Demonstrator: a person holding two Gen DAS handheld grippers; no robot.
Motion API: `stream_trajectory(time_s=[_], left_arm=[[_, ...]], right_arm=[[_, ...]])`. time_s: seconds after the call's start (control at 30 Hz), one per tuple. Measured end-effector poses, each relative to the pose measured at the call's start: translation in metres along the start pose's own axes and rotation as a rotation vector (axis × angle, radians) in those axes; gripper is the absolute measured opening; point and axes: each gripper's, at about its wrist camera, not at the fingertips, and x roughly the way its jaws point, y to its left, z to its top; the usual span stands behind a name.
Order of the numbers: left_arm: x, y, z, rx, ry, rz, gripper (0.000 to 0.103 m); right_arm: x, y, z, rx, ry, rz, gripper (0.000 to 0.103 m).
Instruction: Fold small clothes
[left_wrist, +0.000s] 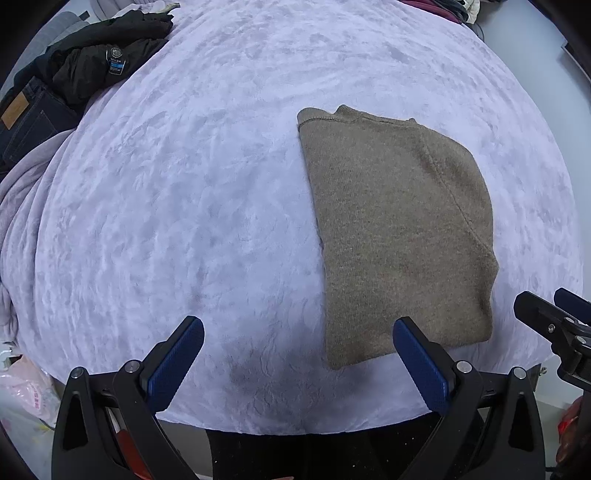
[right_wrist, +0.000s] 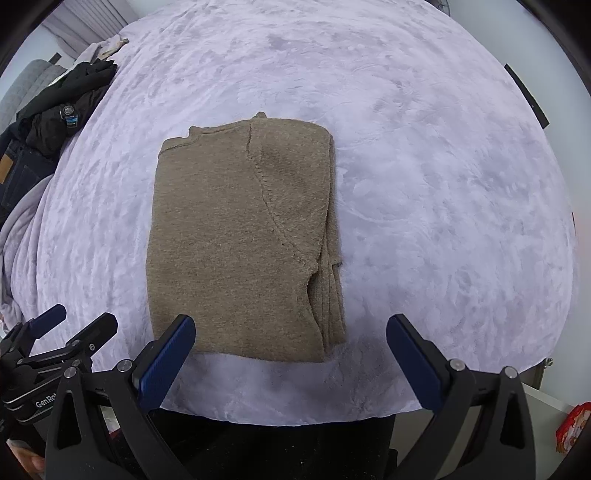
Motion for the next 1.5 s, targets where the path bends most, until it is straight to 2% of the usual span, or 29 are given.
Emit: stream_trajectory(time_s=[1.5], left_arm=[[0.0,-0.001,-0.0035,0.007,0.001,0.018,0.103]], right_arm=[[-0.0005,0.0022,-0.0007,-0.002,0.0,-0.003,0.103]])
